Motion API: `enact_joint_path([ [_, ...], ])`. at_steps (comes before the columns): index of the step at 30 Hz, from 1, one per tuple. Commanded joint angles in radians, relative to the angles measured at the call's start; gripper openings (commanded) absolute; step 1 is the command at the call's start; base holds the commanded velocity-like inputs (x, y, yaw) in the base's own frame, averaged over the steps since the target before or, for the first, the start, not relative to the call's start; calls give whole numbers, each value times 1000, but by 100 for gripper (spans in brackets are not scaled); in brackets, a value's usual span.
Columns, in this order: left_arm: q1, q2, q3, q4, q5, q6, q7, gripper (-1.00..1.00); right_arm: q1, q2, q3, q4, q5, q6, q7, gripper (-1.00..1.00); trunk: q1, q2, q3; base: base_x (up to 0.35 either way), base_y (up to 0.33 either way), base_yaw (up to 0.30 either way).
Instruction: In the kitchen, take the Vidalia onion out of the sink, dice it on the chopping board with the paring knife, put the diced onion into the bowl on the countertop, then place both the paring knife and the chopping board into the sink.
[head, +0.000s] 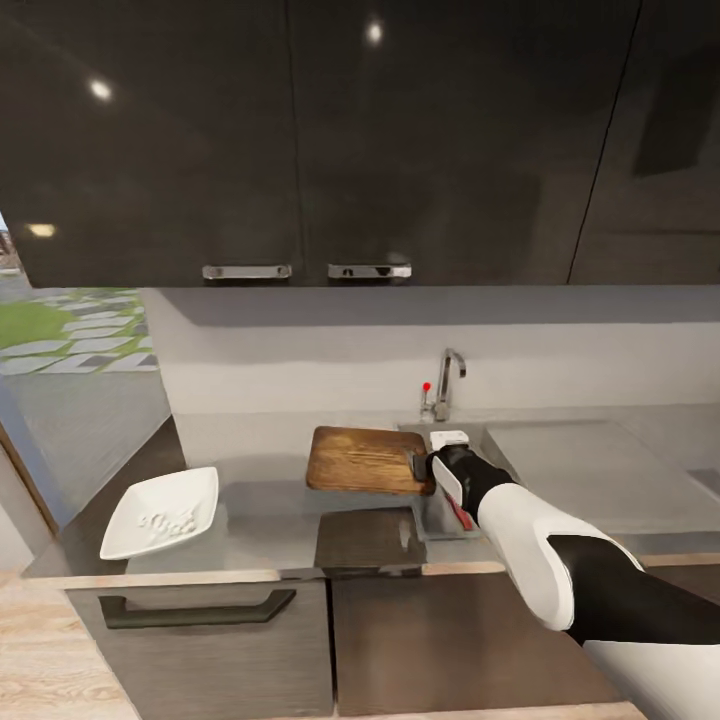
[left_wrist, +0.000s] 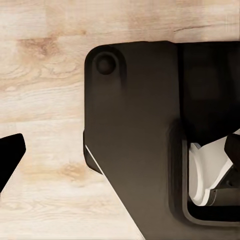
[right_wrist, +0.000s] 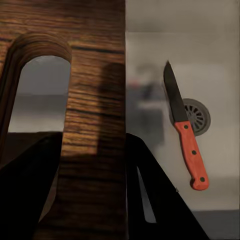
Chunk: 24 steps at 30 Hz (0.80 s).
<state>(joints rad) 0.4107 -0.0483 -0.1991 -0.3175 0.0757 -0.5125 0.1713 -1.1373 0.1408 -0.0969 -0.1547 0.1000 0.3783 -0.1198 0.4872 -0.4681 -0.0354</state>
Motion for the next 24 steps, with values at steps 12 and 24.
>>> enact_joint_path([
  [12,0,1,-9,-1,8,-1,5,100,-1,-33,-48,-159,-371,-4,-391,-100,1,-2,-2,144,0,0],
  [24,0,5,-8,-2,9,1,7,100,-1,-23,-57,-194,-613,-97,-810,-100,1,-2,-2,0,0,0],
])
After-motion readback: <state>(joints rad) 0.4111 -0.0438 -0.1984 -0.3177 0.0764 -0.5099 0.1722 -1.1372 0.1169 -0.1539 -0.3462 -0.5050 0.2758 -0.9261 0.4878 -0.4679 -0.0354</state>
